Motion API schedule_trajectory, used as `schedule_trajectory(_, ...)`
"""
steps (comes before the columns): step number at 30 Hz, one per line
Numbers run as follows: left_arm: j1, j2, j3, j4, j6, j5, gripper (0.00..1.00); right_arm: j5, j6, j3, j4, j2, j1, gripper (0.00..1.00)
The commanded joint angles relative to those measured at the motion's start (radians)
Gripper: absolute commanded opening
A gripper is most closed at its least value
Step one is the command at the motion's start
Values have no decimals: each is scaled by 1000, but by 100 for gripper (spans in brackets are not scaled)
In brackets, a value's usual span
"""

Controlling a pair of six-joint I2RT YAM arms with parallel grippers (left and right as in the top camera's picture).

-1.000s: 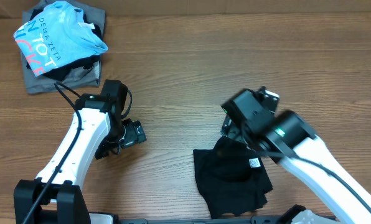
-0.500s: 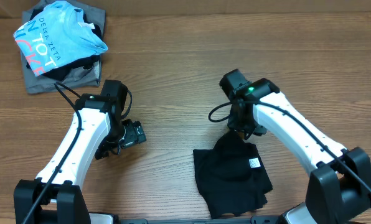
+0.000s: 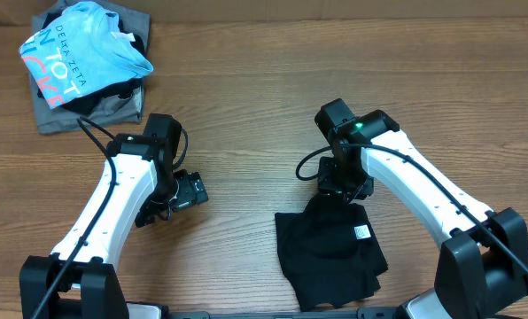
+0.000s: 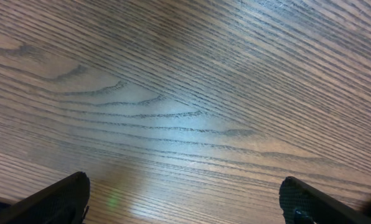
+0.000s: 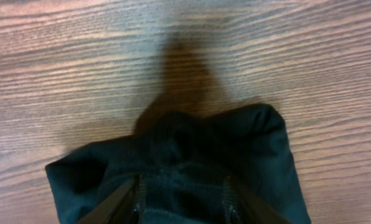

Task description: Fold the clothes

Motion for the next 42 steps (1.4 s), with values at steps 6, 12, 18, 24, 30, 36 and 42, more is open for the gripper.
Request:
schedule_trajectory(6, 5, 0, -2, 2, 16, -3, 100, -31, -24, -79, 55, 1, 1, 44)
schedule_trajectory(12, 5, 0, -2, 0, 16, -3, 100, -29, -19, -95, 83, 1, 0, 16)
schedule_trajectory(18, 5, 0, -2, 0, 16, -3, 100, 31, -12, -45, 38, 1, -16, 4)
schedule_trajectory(24, 5, 0, -2, 0, 16, -3, 100, 177, 32, 90, -97, 0, -22, 4)
schedule_trajectory(30, 5, 0, -2, 0, 16, -3, 100, 245, 68, 129, -163, 1, -86, 4)
schedule_trajectory(36, 5, 0, -2, 2, 16, -4, 100, 243, 101, 66, -132, 2, -161, 4)
schedule_trajectory(42, 5, 0, -2, 1, 16, -3, 100, 244, 175, 28, -143, 2, -207, 32)
